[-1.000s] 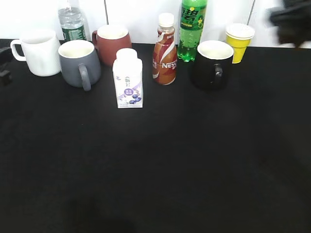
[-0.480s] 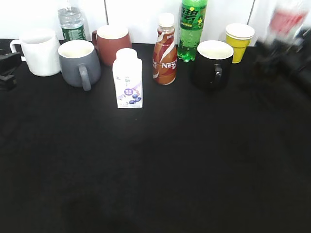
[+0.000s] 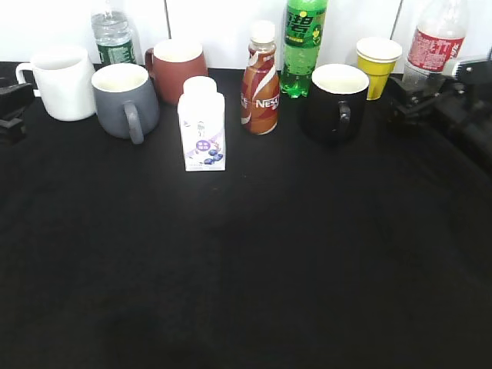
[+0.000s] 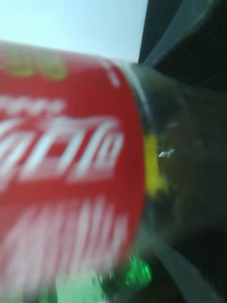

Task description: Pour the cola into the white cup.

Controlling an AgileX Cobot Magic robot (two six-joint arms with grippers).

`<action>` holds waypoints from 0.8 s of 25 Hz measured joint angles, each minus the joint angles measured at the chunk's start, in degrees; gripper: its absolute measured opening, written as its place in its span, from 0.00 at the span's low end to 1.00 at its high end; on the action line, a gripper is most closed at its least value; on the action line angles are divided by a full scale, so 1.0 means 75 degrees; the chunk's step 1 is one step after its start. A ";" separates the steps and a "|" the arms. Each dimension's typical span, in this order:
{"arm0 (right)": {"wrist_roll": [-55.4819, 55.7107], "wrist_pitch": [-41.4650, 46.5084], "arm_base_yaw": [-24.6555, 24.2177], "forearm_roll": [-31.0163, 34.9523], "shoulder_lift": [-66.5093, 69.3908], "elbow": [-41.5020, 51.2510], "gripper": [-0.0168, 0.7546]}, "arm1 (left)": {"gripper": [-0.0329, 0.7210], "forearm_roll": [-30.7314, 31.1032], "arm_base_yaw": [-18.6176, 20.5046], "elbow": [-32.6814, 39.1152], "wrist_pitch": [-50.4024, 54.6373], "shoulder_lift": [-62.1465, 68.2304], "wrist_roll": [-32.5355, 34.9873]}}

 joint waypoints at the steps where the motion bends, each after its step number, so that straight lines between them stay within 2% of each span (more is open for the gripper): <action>1: -0.0012 0.0000 0.0000 0.0000 -0.0176 0.0263 0.85 | 0.41 0.0000 0.0000 0.0000 0.0000 0.0000 0.0000; 4: -0.0065 0.0009 0.0000 0.0414 -0.0979 0.1209 0.85 | 0.41 0.0019 0.0000 0.0018 0.0094 -0.0137 0.0000; 6: 0.0202 0.0414 0.0000 0.0180 -0.2042 0.1495 0.85 | 0.41 0.0026 0.0000 0.0025 0.0744 -0.0737 -0.0009; 8: 0.1021 0.2273 0.0008 -0.0564 -0.3381 0.1502 0.82 | 0.41 0.0018 -0.0249 0.0025 0.2339 -0.1617 -0.0138; 11: 0.2279 0.5872 0.0008 -0.1457 -0.5085 0.1502 0.80 | 0.41 -0.0136 -0.1418 -0.0315 0.5656 -0.2806 -0.0150; 14: 0.3268 0.8915 0.0249 -0.2116 -0.6357 0.1510 0.79 | 0.41 -0.1289 -0.2335 -0.0936 0.8287 -0.3556 -0.0150; 15: 0.3310 0.9866 0.0612 -0.2080 -0.6679 0.1510 0.79 | 0.42 -0.1607 -0.2556 -0.1161 0.8944 -0.3754 -0.0156; 17: 0.3112 1.1817 0.1883 -0.1704 -0.7238 0.1501 0.79 | 0.41 -0.1897 -0.2977 -0.1715 1.0701 -0.4123 -0.0156; 19: 0.1896 1.3018 0.3139 -0.0265 -0.7965 0.1426 0.79 | 0.42 -0.2501 -0.3155 -0.2332 1.2806 -0.4465 -0.0127; 20: 0.1463 1.3643 0.3502 0.0364 -0.8339 0.1267 0.79 | 0.43 -0.2812 -0.3157 -0.2493 1.3588 -0.4653 0.0061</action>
